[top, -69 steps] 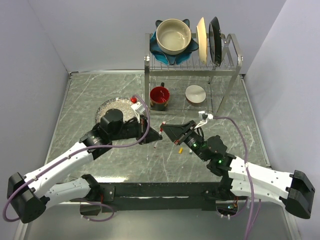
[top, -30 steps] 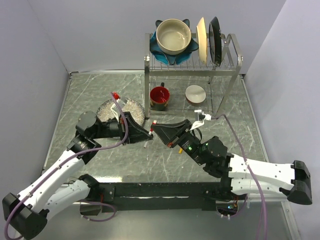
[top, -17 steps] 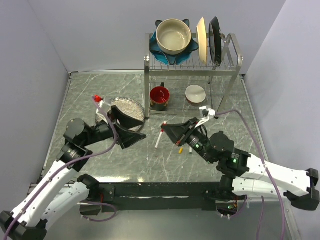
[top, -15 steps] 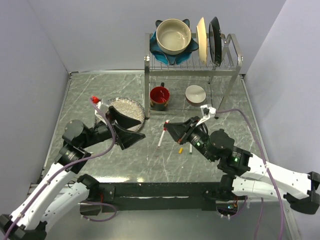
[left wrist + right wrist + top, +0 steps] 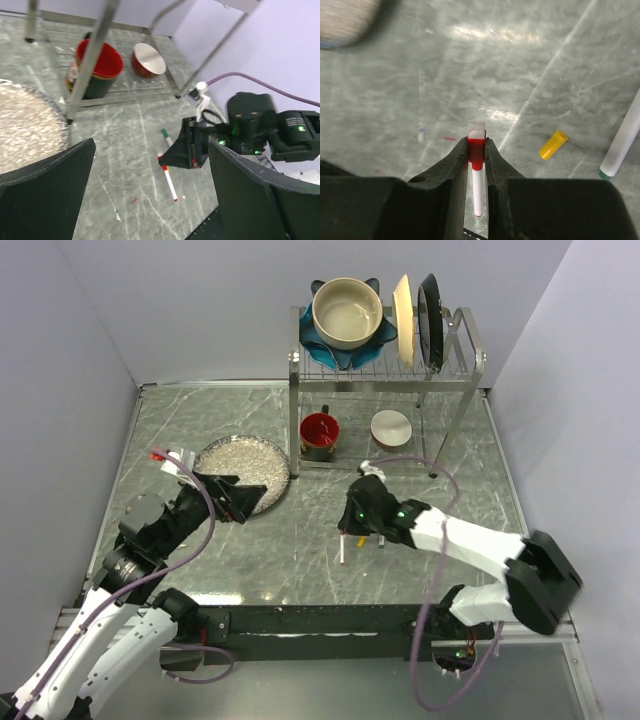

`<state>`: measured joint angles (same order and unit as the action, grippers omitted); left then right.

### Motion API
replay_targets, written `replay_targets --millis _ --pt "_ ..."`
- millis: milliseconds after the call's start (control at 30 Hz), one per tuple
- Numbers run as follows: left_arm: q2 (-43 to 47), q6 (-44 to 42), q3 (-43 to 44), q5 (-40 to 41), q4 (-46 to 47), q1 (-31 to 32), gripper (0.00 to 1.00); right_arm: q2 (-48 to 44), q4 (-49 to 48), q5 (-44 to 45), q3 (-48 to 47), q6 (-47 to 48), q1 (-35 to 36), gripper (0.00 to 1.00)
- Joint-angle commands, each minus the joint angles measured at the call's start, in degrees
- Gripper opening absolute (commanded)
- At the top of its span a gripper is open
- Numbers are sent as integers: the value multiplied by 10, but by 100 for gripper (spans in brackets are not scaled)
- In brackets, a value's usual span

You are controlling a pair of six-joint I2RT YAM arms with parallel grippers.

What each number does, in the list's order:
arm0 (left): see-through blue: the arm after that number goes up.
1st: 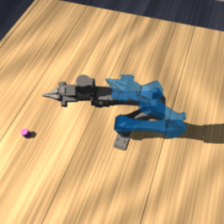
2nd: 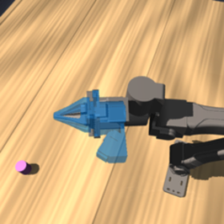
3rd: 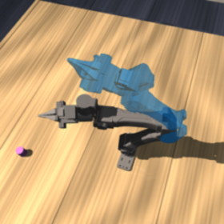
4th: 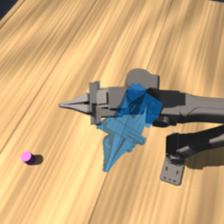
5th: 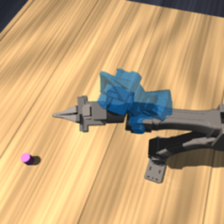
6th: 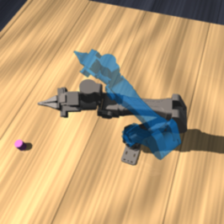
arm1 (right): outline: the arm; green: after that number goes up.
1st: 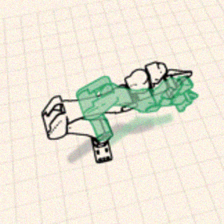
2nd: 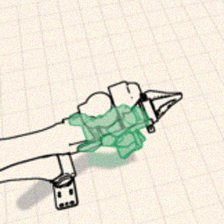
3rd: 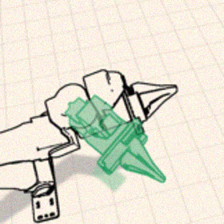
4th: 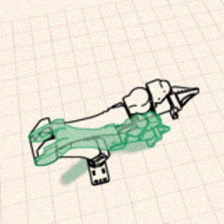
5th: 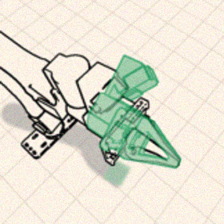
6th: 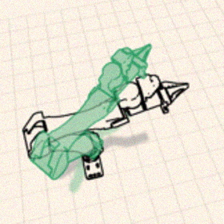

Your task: Insert the pens into the pen caps

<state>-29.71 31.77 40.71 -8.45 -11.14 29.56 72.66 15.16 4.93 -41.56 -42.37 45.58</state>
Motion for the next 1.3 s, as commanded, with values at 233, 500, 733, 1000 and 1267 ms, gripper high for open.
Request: replay_targets --millis 233,500,733,1000,1267 --pt "41 -10 -5 74 -13 -1 99 198 60 66 -166 -21 -15 1" --pt "44 -8 -5 99 -18 -2 99 263 94 111 -205 -42 -18 12" --pt "13 46 -11 230 -53 -1 99 246 105 123 -215 -46 -22 33" --pt "-113 129 9 347 -141 -7 99 152 100 129 -179 -19 -21 43" --pt "-224 173 20 312 -198 -179 99 -15 19 63 -85 22 -21 40"
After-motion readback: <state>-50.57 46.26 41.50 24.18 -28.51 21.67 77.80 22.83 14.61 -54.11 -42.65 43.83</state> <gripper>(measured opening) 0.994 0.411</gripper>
